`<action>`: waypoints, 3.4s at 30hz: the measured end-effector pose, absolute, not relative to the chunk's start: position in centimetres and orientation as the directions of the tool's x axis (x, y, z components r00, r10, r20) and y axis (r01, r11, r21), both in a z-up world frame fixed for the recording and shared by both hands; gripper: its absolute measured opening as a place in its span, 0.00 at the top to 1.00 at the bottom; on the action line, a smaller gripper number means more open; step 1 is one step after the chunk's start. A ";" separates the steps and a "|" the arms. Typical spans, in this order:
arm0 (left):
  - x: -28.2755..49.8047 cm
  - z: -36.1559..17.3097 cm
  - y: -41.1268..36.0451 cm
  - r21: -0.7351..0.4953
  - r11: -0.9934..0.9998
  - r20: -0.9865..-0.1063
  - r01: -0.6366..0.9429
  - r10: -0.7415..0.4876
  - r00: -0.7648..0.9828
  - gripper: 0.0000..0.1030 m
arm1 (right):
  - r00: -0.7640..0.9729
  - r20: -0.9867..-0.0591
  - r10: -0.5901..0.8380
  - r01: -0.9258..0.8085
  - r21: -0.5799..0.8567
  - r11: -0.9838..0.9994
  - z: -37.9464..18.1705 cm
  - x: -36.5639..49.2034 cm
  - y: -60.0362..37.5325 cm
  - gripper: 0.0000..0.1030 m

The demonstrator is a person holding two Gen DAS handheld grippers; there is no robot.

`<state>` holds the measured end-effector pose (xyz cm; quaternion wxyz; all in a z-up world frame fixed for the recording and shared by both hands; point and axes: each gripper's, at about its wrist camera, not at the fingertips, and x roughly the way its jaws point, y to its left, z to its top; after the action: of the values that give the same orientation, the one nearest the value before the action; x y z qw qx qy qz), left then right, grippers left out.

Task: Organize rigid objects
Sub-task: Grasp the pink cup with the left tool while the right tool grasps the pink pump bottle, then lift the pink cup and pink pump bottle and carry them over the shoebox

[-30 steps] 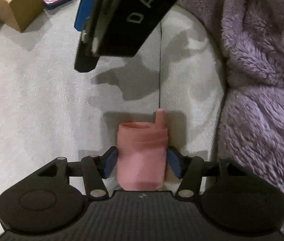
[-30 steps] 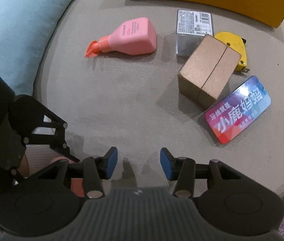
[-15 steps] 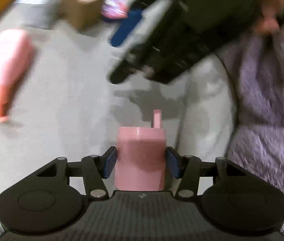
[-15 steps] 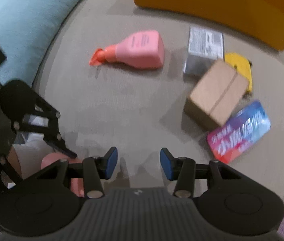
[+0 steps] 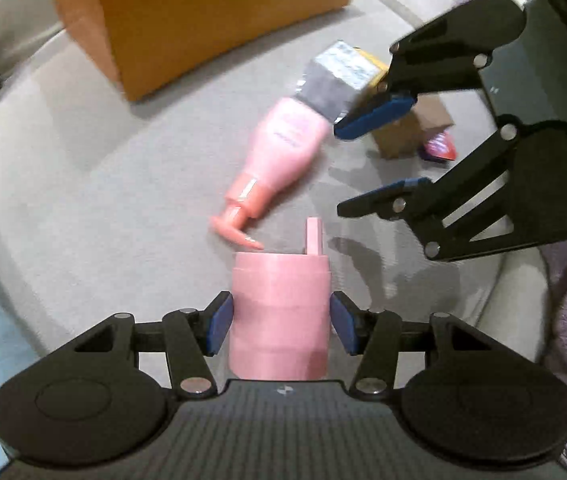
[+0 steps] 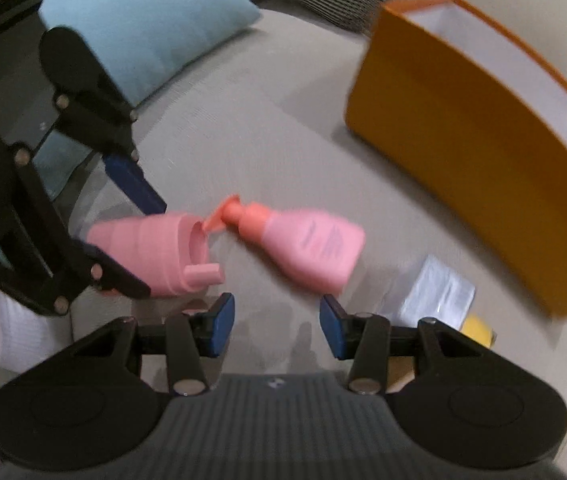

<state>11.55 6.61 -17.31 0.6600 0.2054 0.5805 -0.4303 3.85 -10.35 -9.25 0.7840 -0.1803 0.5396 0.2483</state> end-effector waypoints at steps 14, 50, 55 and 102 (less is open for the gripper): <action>12.2 -17.4 7.5 -0.246 0.600 -0.948 0.761 -0.312 -0.060 0.40 | 0.269 -0.949 0.165 -0.875 -0.169 0.453 -9.5 7.3 -6.6 0.48; 13.9 -15.5 8.2 -0.259 0.669 -0.882 0.696 -0.458 0.112 0.37 | 0.446 -0.826 0.344 -0.409 0.153 0.900 -6.7 10.3 -14.7 0.75; 14.5 -12.9 8.1 -0.296 0.677 -0.814 0.673 -0.548 0.193 0.37 | 0.524 -0.774 0.355 -0.374 0.165 0.913 -4.4 9.9 -16.3 0.75; 35.3 -14.7 -14.1 -0.325 0.737 -0.786 0.592 -0.559 0.265 0.37 | 0.559 -0.806 0.195 -0.172 0.117 0.978 -9.9 29.8 -35.6 0.75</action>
<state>35.28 -14.09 -14.73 0.7951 0.0168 0.4863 -0.3620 29.79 -35.63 -9.88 0.8828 0.0125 0.4579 0.1037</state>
